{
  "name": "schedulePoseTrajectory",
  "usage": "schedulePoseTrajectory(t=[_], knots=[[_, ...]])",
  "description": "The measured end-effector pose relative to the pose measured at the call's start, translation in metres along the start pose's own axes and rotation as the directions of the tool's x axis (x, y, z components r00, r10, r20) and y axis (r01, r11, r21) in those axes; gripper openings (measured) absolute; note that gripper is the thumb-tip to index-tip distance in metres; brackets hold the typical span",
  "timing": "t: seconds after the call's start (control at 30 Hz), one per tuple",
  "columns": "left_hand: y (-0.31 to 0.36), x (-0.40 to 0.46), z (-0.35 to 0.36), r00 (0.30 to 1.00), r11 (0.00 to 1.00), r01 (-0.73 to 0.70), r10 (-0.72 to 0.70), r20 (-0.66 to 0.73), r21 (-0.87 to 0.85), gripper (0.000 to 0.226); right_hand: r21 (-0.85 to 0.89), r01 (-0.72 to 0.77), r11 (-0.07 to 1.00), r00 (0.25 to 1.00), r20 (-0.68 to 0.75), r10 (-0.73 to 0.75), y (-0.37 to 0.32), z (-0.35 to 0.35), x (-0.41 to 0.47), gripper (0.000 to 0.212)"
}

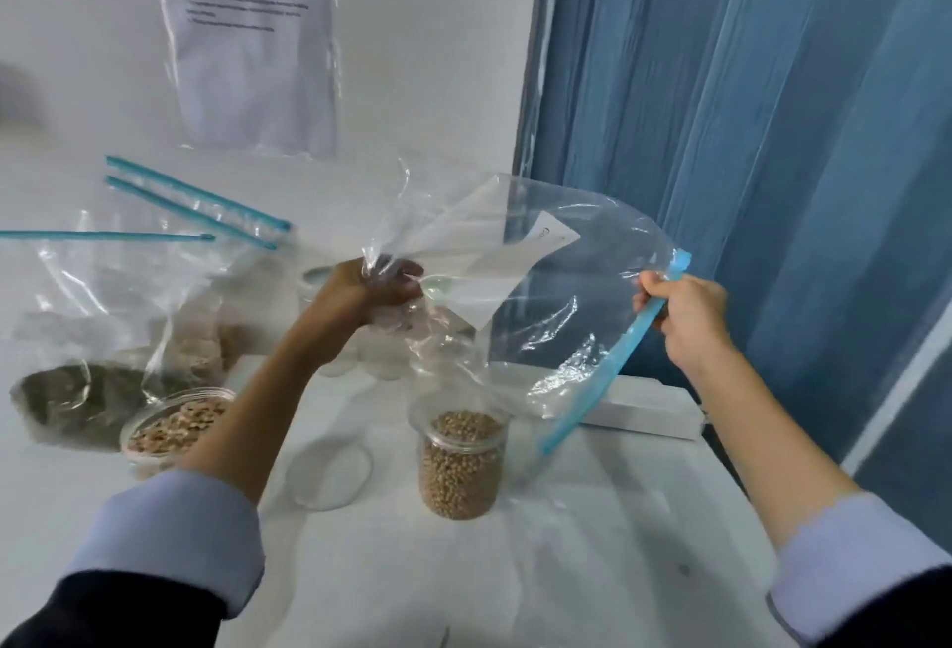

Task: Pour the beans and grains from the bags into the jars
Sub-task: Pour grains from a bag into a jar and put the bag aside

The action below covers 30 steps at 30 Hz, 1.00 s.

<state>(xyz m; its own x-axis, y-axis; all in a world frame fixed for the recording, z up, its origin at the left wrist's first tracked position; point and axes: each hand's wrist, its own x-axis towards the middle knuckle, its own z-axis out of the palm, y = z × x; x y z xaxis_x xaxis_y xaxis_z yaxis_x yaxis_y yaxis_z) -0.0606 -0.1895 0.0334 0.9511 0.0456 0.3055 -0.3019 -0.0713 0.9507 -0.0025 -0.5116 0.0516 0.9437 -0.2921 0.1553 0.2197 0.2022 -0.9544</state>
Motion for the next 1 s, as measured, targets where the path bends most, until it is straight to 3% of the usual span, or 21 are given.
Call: schedulePoseTrajectory(t=[0.1, 0.2, 0.3, 0.43, 0.57, 0.7, 0.77, 0.83, 0.9, 1.0], knots=[[-0.013, -0.006, 0.03, 0.999, 0.996, -0.037, 0.035, 0.036, 0.079, 0.057, -0.082, -0.004, 0.997, 0.999, 0.036, 0.007, 0.004, -0.037, 0.026, 0.017], [-0.019, -0.017, 0.042, 0.981, 0.992, -0.033, 0.008, 0.193, 0.125, 0.091, -0.161, -0.012, 0.987, 0.996, 0.09, 0.027, 0.007, -0.054, 0.049, 0.02], [-0.012, -0.024, 0.056, 0.942, 0.998, 0.016, 0.006, 0.336, -0.065, 0.108, -0.188, -0.006, 0.982, 0.986, 0.162, 0.037, 0.006, -0.061, 0.069, 0.027], [-0.009, -0.017, 0.068, 0.962, 0.868, 0.121, 0.017, 0.273, -0.482, 0.111, -0.304, 0.003, 0.953, 0.956, 0.281, 0.087, 0.01, -0.066, 0.081, 0.027], [-0.016, -0.004, 0.074, 0.877, 0.752, 0.368, -0.086, 0.473, -0.547, 0.117, -0.436, 0.018, 0.9, 0.918, 0.365, 0.158, 0.008, -0.067, 0.086, 0.027], [-0.019, 0.002, 0.098, 0.801, 0.802, 0.483, -0.243, 0.546, -0.351, 0.116, -0.541, 0.129, 0.831, 0.815, 0.535, 0.222, 0.01, -0.061, 0.084, 0.031], [-0.013, -0.004, 0.121, 0.762, 0.867, 0.486, -0.359, 0.539, -0.111, 0.096, -0.599, 0.204, 0.774, 0.789, 0.569, 0.232, 0.018, -0.054, 0.079, 0.031], [-0.012, -0.01, 0.145, 0.797, 0.915, 0.328, -0.402, 0.45, 0.236, 0.057, -0.608, 0.274, 0.745, 0.801, 0.573, 0.173, 0.024, -0.049, 0.076, 0.028], [-0.02, -0.013, 0.164, 0.859, 0.881, 0.232, -0.384, 0.338, 0.412, 0.019, -0.606, 0.322, 0.727, 0.803, 0.581, 0.129, 0.026, -0.052, 0.075, 0.022], [-0.034, -0.014, 0.17, 0.927, 0.883, 0.257, -0.34, 0.158, 0.392, 0.02, -0.561, 0.265, 0.784, 0.833, 0.542, 0.106, 0.03, -0.065, 0.078, 0.014]])
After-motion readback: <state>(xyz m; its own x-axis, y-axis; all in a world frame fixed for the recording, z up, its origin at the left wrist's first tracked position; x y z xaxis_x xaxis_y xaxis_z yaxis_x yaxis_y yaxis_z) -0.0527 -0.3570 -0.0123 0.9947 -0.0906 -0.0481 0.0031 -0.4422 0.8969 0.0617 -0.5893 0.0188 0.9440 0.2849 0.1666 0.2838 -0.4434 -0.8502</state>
